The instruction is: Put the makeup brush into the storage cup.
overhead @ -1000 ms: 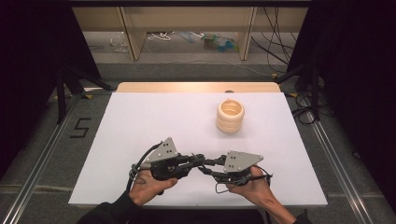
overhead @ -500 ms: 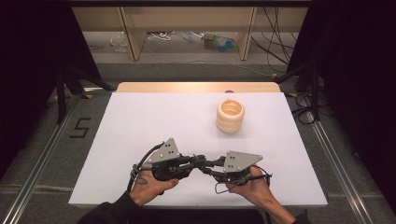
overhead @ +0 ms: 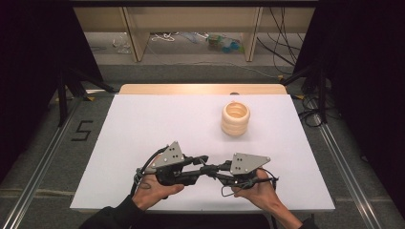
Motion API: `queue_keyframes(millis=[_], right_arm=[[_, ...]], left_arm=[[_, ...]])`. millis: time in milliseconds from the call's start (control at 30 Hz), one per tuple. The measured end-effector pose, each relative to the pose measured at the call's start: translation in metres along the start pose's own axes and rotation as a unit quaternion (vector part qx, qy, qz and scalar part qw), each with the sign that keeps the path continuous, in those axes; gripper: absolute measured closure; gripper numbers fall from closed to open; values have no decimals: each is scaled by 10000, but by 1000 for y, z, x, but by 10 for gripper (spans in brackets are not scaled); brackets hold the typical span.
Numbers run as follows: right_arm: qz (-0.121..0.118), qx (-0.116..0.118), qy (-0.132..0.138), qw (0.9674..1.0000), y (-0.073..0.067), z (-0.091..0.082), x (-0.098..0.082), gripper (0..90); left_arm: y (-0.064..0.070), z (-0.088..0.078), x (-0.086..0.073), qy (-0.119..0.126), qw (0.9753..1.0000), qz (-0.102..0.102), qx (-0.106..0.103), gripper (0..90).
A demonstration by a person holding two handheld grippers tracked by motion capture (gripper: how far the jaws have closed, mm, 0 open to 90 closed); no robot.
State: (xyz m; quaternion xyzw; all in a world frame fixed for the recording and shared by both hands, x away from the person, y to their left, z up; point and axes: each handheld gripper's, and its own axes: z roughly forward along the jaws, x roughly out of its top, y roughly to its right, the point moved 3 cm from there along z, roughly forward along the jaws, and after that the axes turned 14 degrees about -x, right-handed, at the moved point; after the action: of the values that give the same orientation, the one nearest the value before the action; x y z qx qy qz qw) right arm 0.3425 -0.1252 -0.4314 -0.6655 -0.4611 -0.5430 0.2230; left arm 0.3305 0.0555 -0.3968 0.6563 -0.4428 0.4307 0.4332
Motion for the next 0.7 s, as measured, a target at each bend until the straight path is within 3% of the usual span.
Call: queue_keyframes(millis=[33, 300, 400, 467, 567, 700], right_arm=[[41, -13, -17, 10000, 0, 0, 0, 857], [304, -223, -130, 9992, 16, -5, -10, 857], [374, -390, -80, 9985, 26, -9, -12, 857], [446, -479, -110, 9978, 31, -12, -12, 857], [546, -623, -63, 9965, 37, -15, -13, 856], [573, -751, -66, 9955, 43, -17, -14, 857]], left_arm=[[1, -1, 0, 50, 10000, -5, 39, 510], [0, -19, 3, 329, 9992, 44, 208, 435], [-2, -27, -1, 350, 9987, 53, 364, 398], [-1, -33, -5, 360, 9982, -91, 477, 368], [-4, -40, -9, 313, 9976, 84, 605, 341], [-8, -50, -17, 294, 9962, -22, 822, 326]])
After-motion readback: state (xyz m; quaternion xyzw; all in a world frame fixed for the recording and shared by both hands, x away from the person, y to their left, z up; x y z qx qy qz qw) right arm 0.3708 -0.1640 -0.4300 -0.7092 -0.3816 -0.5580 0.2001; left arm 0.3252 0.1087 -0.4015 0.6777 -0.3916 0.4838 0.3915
